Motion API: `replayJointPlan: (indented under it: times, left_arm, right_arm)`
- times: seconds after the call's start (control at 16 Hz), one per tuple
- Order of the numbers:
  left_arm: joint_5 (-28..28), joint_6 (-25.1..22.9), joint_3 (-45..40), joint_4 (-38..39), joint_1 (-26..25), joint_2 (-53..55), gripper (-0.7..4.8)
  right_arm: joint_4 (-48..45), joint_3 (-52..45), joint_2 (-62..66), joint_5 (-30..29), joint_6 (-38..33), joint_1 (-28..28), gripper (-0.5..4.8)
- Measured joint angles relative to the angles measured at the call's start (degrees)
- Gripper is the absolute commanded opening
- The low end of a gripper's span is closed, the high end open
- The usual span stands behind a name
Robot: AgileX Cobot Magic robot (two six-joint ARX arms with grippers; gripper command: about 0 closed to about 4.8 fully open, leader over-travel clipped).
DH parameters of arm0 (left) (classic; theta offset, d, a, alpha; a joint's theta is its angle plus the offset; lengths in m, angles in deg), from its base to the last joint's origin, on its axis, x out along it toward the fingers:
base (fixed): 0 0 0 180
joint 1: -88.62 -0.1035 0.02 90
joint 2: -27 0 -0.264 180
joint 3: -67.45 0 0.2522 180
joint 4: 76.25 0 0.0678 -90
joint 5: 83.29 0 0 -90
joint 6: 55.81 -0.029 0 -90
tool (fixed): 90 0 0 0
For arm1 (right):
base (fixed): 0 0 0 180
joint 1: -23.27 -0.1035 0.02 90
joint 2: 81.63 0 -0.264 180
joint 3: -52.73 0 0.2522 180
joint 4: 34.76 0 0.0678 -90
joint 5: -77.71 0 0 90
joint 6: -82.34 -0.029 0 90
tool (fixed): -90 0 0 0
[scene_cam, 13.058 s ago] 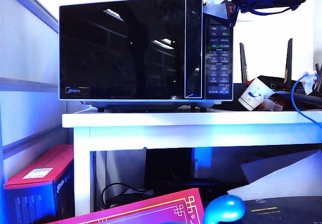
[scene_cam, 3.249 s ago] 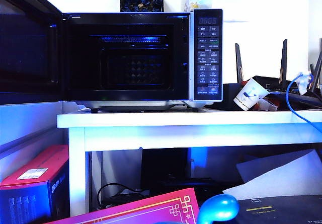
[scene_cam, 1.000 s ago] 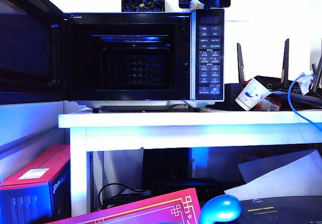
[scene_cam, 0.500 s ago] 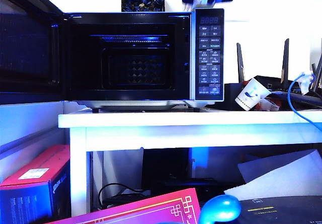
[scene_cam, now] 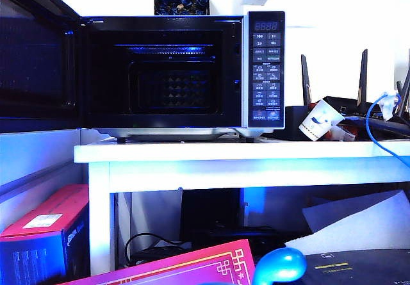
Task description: Open the microwave door, place the box of snacks from the top of the microwave inside, then close the microwave door.
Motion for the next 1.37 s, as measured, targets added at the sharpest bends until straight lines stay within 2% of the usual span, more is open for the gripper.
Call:
replayJointPlan:
  times: [0.44,0.62,0.87,1.06,1.37]
  left_arm:
    - [0.00,0.00,0.00,0.11,0.00,0.00,-0.06]
    - [0.00,0.00,0.00,0.17,0.00,0.00,-0.06]
    - [0.00,0.00,0.00,0.20,0.00,0.00,-0.06]
    - [0.00,0.00,0.00,0.20,0.00,0.00,-0.06]
    - [0.00,0.00,0.00,0.20,-0.02,0.00,-0.06]
  right_arm:
    - [6.05,0.07,-8.46,-6.67,-0.28,-1.46,3.35]
    - [11.04,0.17,-12.63,-11.15,-3.98,-1.38,3.35]
    - [15.50,0.17,-13.97,-12.24,-4.83,-1.46,3.35]
    - [18.86,-0.35,-14.12,-18.86,-4.83,-1.53,3.35]
    - [18.73,-6.14,-14.25,-25.94,-4.74,-2.34,3.35]
